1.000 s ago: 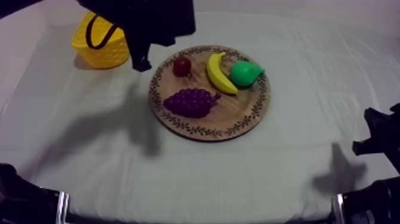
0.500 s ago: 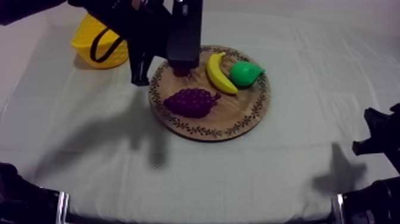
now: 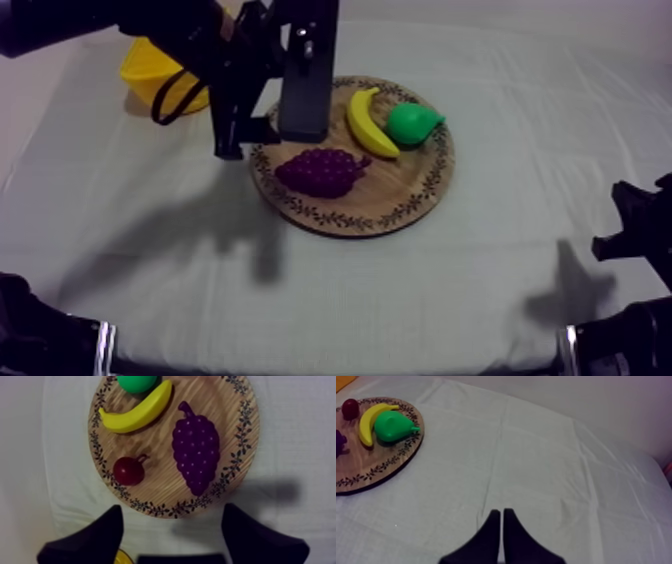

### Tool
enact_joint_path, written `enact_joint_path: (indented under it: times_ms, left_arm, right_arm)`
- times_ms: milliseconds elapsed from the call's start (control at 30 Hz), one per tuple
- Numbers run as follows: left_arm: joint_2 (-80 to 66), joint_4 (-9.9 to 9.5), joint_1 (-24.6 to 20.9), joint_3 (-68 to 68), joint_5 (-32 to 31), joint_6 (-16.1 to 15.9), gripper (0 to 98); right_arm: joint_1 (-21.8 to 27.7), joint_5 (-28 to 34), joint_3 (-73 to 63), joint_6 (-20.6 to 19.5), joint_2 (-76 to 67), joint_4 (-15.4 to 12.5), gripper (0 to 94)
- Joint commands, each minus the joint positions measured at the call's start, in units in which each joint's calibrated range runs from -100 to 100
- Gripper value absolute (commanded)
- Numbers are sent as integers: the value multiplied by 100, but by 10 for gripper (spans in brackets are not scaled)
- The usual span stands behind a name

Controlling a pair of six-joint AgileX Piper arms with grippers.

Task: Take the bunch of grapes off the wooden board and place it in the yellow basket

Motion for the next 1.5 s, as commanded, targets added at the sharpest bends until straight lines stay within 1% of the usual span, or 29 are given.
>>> enact_joint_path:
  times_ms: [0, 133, 300, 567, 800, 1167, 1467]
  left_arm:
    - [-5, -7, 11, 25, -33, 43, 893]
    - [37, -17, 29, 34, -53, 128, 932]
    - [188, -17, 44, 40, -106, 250, 950]
    - [687, -11, 130, 15, -331, 420, 955]
    - [1304, 23, 185, -209, -425, 507, 957]
    - [2399, 126, 187, -831, -454, 536, 960]
    - [3007, 161, 174, -1297, -401, 667, 960]
  right_arm:
    - [1, 1, -1, 0, 2, -1, 3]
    - [1, 1, -1, 0, 2, -1, 3]
    - [1, 1, -1, 0, 2, -1, 3]
    - [1, 1, -1, 0, 2, -1, 3]
    - [1, 1, -1, 0, 2, -1, 3]
    - [1, 1, -1, 0, 2, -1, 3]
    - [1, 1, -1, 0, 2, -1, 3]
